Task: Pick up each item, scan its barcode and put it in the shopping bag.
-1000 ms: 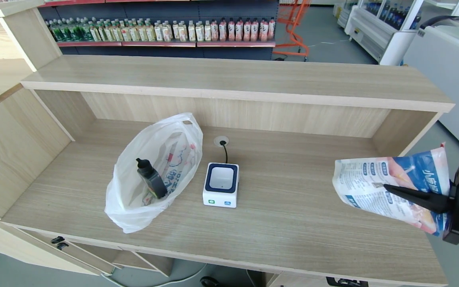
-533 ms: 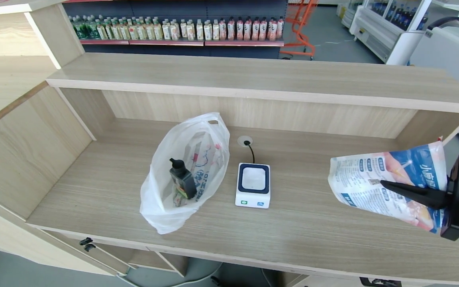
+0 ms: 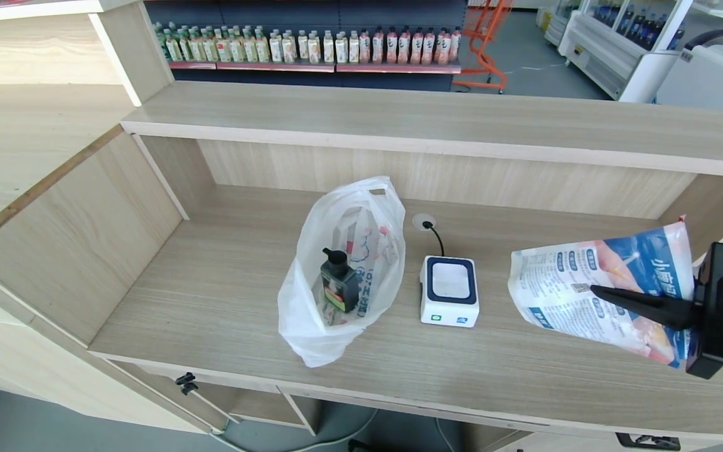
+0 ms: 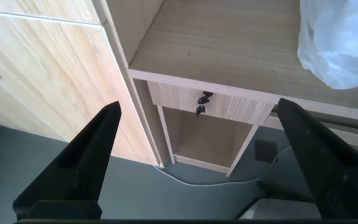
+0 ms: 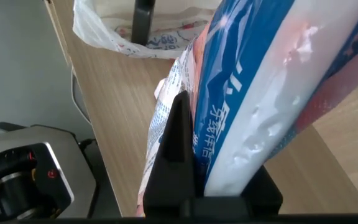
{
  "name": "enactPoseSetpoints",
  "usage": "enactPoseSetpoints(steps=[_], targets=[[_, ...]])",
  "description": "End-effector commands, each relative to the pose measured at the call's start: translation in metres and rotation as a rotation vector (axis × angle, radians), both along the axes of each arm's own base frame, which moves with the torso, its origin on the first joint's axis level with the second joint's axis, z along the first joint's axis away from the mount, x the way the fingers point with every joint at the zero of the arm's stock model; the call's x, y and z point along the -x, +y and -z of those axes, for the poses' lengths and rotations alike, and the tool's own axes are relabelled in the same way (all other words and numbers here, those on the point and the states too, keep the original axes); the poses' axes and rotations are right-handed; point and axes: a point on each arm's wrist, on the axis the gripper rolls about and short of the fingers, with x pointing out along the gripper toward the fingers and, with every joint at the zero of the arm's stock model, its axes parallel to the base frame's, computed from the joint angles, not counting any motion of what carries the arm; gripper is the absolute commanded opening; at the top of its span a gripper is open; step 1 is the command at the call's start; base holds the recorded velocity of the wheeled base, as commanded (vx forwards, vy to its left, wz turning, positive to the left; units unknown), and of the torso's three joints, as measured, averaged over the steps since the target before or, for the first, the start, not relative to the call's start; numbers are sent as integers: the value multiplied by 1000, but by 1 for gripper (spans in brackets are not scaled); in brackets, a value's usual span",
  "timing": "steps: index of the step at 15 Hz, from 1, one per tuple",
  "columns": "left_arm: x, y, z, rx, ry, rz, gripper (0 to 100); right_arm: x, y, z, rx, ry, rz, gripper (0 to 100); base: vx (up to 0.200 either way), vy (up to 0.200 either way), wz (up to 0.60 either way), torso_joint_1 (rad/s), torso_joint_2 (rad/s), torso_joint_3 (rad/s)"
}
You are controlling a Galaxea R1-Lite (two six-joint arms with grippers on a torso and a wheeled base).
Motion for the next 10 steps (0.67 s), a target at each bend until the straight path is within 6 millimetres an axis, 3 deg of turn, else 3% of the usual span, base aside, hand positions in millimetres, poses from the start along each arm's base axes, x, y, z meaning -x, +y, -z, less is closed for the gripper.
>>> enactPoseSetpoints(steps=[1,6,10], targets=[[0,0,0,1,0,0,100,-2,1,2,-3,14,-2,0,200,0,0,-2,-7,2],[0,0,0,5,-1,-1,100,-10,12,6,-60,107,-43,0,200,0,0,1,-1,3],[0,0,0,7,-1,-1,100,-30,14,20,-42,152,-45,0,0,0,0,0,0,0]])
